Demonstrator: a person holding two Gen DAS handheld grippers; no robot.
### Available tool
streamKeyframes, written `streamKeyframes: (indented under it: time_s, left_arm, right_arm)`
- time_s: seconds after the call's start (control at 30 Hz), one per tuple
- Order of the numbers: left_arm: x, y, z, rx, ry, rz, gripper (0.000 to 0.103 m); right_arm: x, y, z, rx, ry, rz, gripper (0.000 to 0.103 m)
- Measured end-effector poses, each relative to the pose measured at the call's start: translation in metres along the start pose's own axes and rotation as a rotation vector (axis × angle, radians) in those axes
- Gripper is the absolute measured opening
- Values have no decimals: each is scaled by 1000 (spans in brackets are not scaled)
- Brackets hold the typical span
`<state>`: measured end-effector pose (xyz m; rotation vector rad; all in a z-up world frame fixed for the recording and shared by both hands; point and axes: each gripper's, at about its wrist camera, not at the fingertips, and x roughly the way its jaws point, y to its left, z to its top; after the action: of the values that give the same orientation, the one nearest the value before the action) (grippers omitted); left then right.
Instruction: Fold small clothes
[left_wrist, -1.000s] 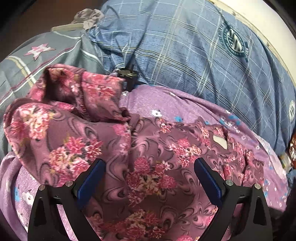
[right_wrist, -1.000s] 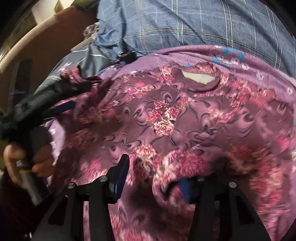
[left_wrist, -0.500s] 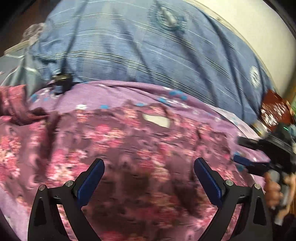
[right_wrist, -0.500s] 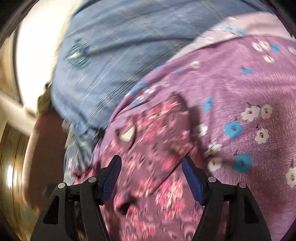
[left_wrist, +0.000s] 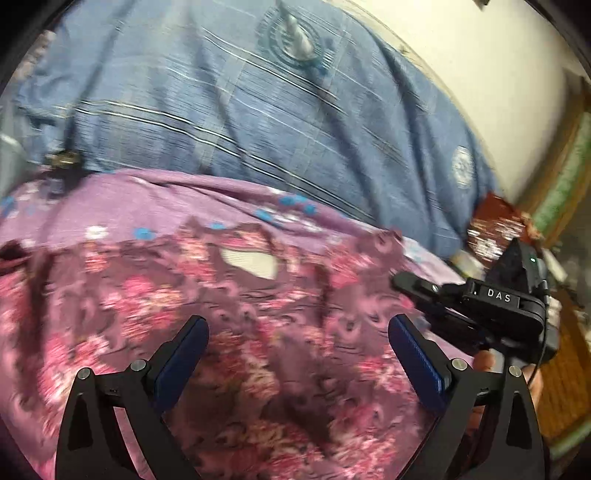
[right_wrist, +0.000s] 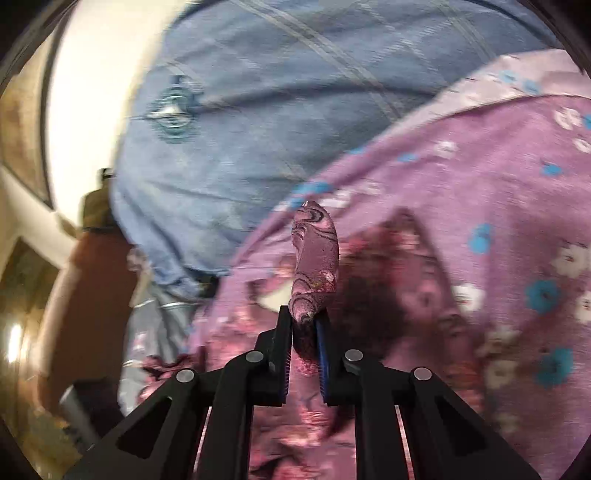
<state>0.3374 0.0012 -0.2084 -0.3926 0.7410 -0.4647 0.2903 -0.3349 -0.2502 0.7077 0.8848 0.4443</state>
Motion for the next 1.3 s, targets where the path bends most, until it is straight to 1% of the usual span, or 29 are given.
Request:
streamKeyframes:
  time_s: [0.03, 0.07, 0.17, 0.2, 0.3, 0.33, 0.4, 0.5, 0.6, 0.63, 0.67, 0.7, 0.73, 0.77, 0.8, 0.87, 0.9, 0.93, 0.97, 1.0, 1.03, 1.07, 1.1, 1.2, 1.23, 1.27, 1.3]
  left_arm:
    - [4, 3, 4, 3, 22, -48, 98]
    - [7, 7, 7, 0, 33, -77, 98]
    - [13, 20, 17, -30, 45, -130, 98]
    - [12, 24, 20, -40, 48, -162, 98]
    - [3, 33, 29, -65, 13, -260, 98]
    - [-2, 34, 31, -63, 1, -285, 98]
    - [-8, 38, 36, -38, -13, -305, 98]
    - [-19, 42, 38, -11, -47, -336, 97]
    - [-23, 46, 40, -16, -55, -359, 97]
    - [-24, 47, 40, -19, -47, -369, 92]
    - [-26, 47, 40, -21, -40, -386, 83]
    - [-26, 48, 40, -22, -34, -403, 78]
    - [-27, 50, 41, -26, -32, -412, 68]
    - [-28, 52, 41, -29, -34, -421, 54]
    - [-28, 54, 43, -32, -40, -426, 47]
    - [-31, 58, 44, -39, -52, -409, 27]
    - [-32, 60, 45, -42, -56, -401, 23]
    - [-35, 60, 44, -39, -61, -395, 14]
    - [-39, 61, 43, -37, -64, -381, 8]
    - [-40, 62, 43, -36, -63, -358, 7]
    - [-43, 62, 42, -32, -65, -340, 6]
    - [-47, 63, 41, -26, -68, -325, 6]
    - [-53, 63, 40, -19, -72, -301, 6]
    - [-80, 68, 35, -9, -118, -218, 6]
    - [-92, 72, 31, -15, -133, -180, 6]
    - [-103, 79, 27, -22, -148, -132, 6]
    - [-109, 83, 24, -29, -156, -99, 6]
  right_arm:
    - [0, 5, 0, -10, 4, 45, 11]
    - [-1, 9, -1, -16, 8, 99, 11]
    - [-5, 19, -1, -29, 7, 247, 11]
    - [-6, 22, -1, -34, 6, 286, 11]
    - [-9, 33, -2, -64, 10, 386, 11]
    - [-8, 36, -3, -76, 18, 408, 11]
    - [-7, 44, -6, -102, 33, 431, 11]
    - [-1, 52, -13, -126, 63, 440, 11]
    - [7, 59, -21, -161, 104, 439, 11]
    - [9, 62, -24, -170, 115, 447, 11]
    - [10, 66, -27, -183, 126, 456, 11]
    - [10, 69, -29, -199, 133, 461, 11]
    - [10, 73, -32, -216, 138, 464, 11]
    - [10, 76, -34, -231, 141, 468, 11]
    - [9, 76, -35, -238, 144, 470, 12]
    - [9, 78, -36, -251, 144, 461, 12]
    - [9, 78, -35, -254, 143, 455, 13]
    - [10, 77, -35, -251, 145, 450, 16]
    - [10, 76, -34, -247, 147, 446, 18]
    - [9, 76, -34, -241, 163, 450, 25]
    - [9, 77, -34, -244, 162, 436, 33]
    - [9, 75, -32, -240, 161, 418, 51]
    - [9, 73, -32, -228, 160, 411, 63]
    - [7, 60, -25, -171, 136, 376, 64]
    - [6, 55, -22, -161, 119, 343, 64]
    - [4, 50, -19, -150, 101, 285, 64]
    - [5, 44, -17, -138, 92, 233, 60]
